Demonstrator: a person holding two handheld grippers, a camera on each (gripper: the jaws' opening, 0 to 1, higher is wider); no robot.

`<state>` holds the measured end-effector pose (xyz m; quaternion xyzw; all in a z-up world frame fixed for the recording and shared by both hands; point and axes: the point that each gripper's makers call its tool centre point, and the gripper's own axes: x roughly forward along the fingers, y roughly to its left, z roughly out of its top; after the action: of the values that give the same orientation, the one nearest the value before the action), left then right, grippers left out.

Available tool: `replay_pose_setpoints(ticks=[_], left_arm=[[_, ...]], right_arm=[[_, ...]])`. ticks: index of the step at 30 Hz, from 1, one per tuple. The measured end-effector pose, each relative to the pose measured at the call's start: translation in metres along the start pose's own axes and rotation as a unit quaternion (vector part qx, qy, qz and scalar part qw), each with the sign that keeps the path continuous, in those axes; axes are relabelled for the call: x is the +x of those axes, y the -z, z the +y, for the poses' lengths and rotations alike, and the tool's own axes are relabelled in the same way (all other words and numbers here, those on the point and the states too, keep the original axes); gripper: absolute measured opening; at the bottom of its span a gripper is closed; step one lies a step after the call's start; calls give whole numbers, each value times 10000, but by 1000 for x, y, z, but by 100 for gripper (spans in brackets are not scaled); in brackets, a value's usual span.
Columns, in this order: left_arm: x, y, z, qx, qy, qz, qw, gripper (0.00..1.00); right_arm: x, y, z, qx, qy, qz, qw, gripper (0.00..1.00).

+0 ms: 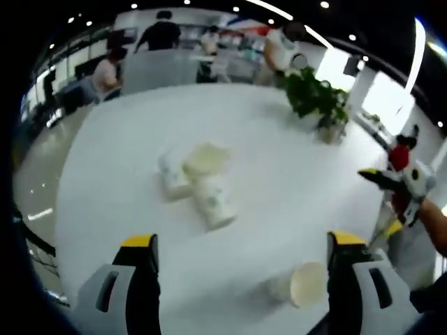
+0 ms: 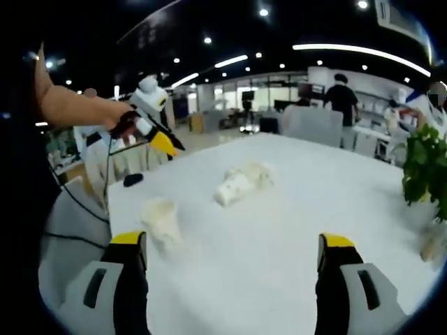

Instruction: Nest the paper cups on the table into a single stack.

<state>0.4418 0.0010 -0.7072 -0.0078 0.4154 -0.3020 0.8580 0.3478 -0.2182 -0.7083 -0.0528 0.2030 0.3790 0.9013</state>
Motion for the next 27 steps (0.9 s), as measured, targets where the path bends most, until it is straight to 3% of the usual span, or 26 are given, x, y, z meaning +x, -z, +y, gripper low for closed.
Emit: replay_pose_setpoints(ticks=[6,7,9,18,27], left_arm=[[21,-10,8,-58,-96,330,9994,98],[25,-9,6,-320,16,447,9985,98],[30,-11,6,-510,50,500,9974,98],[58,-36,21,-613,-59,752,9953,97],[87,-44,39,-814,-236,1047,9909,96]], right_arm=[[2,2,0,32,-60,4,10000,100],[2,2,0,34,-70,10,10000,100],[3,4,-1,39,-84,19,10000,100],[6,6,-4,180,-87,-10,9998,100],[12,13,-5,243,-141,98,9996,100]])
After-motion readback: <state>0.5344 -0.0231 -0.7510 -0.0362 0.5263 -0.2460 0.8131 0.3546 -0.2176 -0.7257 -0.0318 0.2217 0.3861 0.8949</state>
